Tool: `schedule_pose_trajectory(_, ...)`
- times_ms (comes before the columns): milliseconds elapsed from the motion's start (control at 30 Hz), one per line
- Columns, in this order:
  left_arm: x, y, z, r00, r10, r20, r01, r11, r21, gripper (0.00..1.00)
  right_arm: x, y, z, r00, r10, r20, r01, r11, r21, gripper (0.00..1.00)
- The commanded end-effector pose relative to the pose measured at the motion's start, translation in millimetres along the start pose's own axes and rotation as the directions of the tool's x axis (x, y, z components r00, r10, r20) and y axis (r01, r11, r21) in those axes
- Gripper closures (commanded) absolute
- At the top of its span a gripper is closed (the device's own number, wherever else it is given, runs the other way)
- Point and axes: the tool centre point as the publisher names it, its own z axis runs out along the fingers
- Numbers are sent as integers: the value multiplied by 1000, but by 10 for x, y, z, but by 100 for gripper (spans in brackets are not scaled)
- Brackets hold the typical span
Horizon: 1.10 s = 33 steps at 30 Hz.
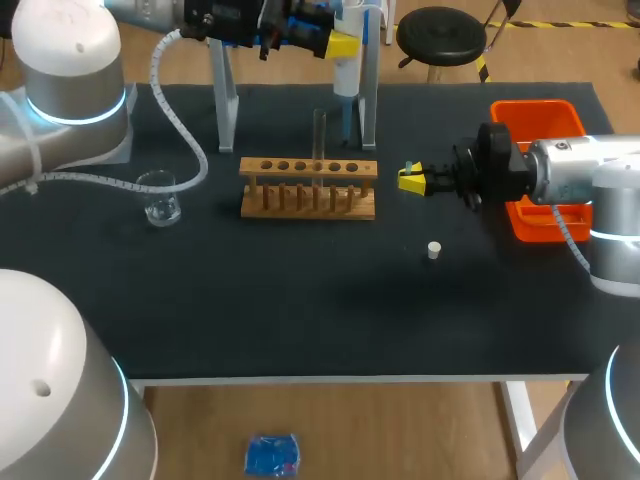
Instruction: Invert the test tube, pick up the pipette, mount the tip to pipette, aspirate from beaker and dispense into the tube, eject the tip, return the pipette, and cap with the stopper.
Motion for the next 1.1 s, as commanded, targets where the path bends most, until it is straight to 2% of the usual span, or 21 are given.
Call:
schedule_pose_trajectory(33,-7,-15,17,1000,2,-7,-2,1000,0,100,5,0,3,1000,-1,2,1,1000,1,100)
schedule_pose_trajectory(500,13,-25,12,1000,-5,0,5,1000,0,100,5,0,3,1000,-1,2,1,1000,1,100)
schedule_pose_trajectory(600,13,-25,12,1000,-5,0,5,1000,0,100,-82,117,58,995,-99,-10,99,995,-32,100)
schedule_pose_trajectory(667,13,-25,12,1000,-5,0,5,1000,0,100,-93,219,100,985,-170,-30,167,984,-68,100)
schedule_pose_trajectory(733,13,-25,12,1000,-5,0,5,1000,0,100,-96,290,143,967,-249,-47,245,967,-73,100)
schedule_pose_trajectory(800,13,-25,12,1000,-5,0,5,1000,0,100,-120,323,188,946,-318,-57,315,947,-58,100)
schedule_pose_trajectory(900,13,-25,12,1000,-5,0,5,1000,0,100,-142,365,252,934,-349,-69,346,937,-55,100)
schedule_pose_trajectory(1100,13,-25,12,1000,-5,0,5,1000,0,100,-100,421,432,891,-438,-116,442,897,8,100)
